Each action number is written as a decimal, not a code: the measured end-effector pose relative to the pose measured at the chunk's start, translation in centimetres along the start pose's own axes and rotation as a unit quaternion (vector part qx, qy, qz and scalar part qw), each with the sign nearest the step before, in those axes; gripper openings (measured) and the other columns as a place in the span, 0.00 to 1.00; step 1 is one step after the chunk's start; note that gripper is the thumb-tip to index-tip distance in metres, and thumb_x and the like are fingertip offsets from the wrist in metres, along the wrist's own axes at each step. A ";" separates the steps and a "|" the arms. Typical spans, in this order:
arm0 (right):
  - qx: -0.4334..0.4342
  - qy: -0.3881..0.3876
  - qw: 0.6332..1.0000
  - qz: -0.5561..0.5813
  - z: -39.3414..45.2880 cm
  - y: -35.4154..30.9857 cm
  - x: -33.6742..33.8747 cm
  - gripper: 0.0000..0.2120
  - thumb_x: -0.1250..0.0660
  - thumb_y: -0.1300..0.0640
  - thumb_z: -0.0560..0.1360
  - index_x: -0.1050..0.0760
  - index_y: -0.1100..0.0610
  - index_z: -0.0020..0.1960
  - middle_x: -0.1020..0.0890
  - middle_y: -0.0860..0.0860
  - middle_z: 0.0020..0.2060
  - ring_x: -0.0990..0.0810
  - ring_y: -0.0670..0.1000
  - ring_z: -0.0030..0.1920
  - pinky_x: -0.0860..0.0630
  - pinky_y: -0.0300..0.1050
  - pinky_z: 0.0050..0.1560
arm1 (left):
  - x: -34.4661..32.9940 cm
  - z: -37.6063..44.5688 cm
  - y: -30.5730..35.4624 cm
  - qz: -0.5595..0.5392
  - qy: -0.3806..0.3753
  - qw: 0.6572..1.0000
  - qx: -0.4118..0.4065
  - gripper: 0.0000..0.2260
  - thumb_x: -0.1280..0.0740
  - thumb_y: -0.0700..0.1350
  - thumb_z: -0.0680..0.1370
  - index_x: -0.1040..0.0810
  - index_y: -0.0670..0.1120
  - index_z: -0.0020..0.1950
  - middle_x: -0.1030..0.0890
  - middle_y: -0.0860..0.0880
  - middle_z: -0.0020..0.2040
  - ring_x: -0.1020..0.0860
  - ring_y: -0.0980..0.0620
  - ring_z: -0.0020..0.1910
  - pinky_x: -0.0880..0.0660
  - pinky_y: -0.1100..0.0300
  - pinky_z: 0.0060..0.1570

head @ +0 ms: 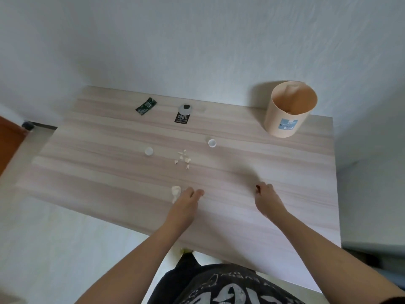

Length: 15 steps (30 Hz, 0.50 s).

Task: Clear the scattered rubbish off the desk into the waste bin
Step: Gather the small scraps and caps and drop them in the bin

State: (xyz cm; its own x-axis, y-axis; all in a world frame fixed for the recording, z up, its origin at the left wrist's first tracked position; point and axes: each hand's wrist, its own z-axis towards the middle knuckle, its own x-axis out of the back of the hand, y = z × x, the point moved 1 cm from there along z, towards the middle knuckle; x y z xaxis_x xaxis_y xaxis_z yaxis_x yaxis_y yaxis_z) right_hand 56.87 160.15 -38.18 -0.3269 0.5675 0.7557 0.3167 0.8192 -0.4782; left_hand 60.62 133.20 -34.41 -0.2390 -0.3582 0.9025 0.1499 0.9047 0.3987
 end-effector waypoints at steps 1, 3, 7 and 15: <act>0.005 0.003 1.000 0.007 -0.2 -1.1 -0.4 0.10 0.45 0.57 0.78 0.31 0.58 0.57 0.28 0.58 0.50 0.25 0.59 0.41 0.28 0.50 0.41 | 0.6 0.0 -0.9 -0.003 0.006 1.000 -0.001 0.16 0.41 0.31 0.72 0.27 0.43 0.57 0.28 0.41 0.47 0.28 0.41 0.41 0.26 0.46 0.34; 0.024 0.005 1.000 0.014 -0.7 -3.7 -1.3 0.07 0.42 0.55 0.75 0.31 0.54 0.52 0.27 0.53 0.48 0.25 0.55 0.39 0.30 0.47 0.40 | 1.9 0.1 -3.0 -0.009 0.020 1.000 0.000 0.13 0.40 0.30 0.71 0.27 0.42 0.52 0.28 0.41 0.44 0.28 0.41 0.40 0.26 0.48 0.32; 0.086 0.019 0.996 0.002 -1.0 -10.0 -4.3 0.11 0.38 0.45 0.74 0.32 0.49 0.52 0.26 0.49 0.49 0.23 0.50 0.39 0.28 0.45 0.39 | 4.2 0.1 -7.6 -0.040 0.039 0.998 0.008 0.09 0.37 0.35 0.72 0.28 0.45 0.50 0.27 0.44 0.45 0.27 0.42 0.43 0.27 0.52 0.35; 0.136 -0.033 0.985 -0.101 -1.1 -20.8 -13.0 0.31 0.37 0.35 0.71 0.42 0.46 0.68 0.33 0.53 0.58 0.20 0.59 0.44 0.24 0.49 0.36 | 10.0 0.9 -16.5 -0.027 0.070 0.996 -0.043 0.06 0.36 0.49 0.75 0.26 0.46 0.47 0.30 0.47 0.42 0.29 0.48 0.42 0.26 0.54 0.32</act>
State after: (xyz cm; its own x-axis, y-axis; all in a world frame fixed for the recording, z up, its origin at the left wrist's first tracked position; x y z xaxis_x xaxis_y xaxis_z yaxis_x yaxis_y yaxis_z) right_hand 55.50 135.60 -37.56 -0.4183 0.3876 0.8215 -0.0076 0.9029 -0.4298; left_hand 54.92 114.89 -32.14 -0.1129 -0.4399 0.8909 0.2232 0.8625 0.4541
